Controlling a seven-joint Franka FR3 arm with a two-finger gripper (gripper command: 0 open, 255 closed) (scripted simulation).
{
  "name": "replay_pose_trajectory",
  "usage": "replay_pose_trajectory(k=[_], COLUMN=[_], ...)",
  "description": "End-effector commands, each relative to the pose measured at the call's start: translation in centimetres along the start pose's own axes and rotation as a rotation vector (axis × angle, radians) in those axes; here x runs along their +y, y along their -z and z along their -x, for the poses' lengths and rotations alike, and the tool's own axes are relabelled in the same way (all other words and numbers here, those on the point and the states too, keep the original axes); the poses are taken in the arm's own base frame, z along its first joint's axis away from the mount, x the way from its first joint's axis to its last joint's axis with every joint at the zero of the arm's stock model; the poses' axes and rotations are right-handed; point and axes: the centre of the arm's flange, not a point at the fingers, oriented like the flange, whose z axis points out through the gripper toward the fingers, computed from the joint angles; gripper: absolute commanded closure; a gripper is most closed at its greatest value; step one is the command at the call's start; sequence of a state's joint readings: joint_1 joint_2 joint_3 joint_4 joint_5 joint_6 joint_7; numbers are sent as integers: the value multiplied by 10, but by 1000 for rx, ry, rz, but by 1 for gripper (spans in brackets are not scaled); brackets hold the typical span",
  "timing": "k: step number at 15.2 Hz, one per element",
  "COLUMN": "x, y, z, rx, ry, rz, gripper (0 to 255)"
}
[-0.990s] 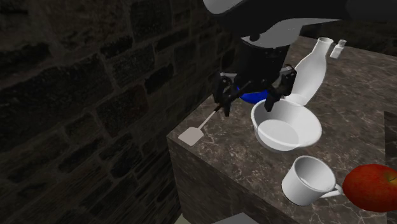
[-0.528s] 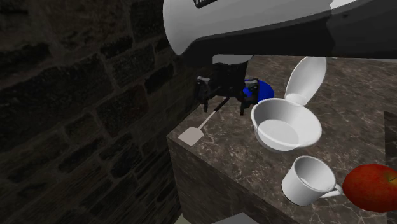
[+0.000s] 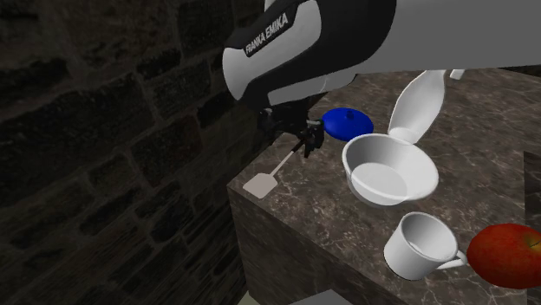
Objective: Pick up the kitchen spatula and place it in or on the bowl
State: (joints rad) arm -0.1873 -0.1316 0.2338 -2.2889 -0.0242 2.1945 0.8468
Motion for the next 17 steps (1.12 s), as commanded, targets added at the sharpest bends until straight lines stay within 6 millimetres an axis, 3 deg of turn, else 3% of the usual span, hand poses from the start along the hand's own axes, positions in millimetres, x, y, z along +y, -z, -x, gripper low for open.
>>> replay_pose_trajectory(k=[1, 3, 10, 17], x=[-13, -22, -22, -22], y=[-15, -31, -68, -71], z=[-16, -32, -32, -32], rx=[3, 6, 6, 6], ry=[-88, -164, -164, -164], rz=[0, 1, 1, 1], gripper=[0, 0, 0, 0])
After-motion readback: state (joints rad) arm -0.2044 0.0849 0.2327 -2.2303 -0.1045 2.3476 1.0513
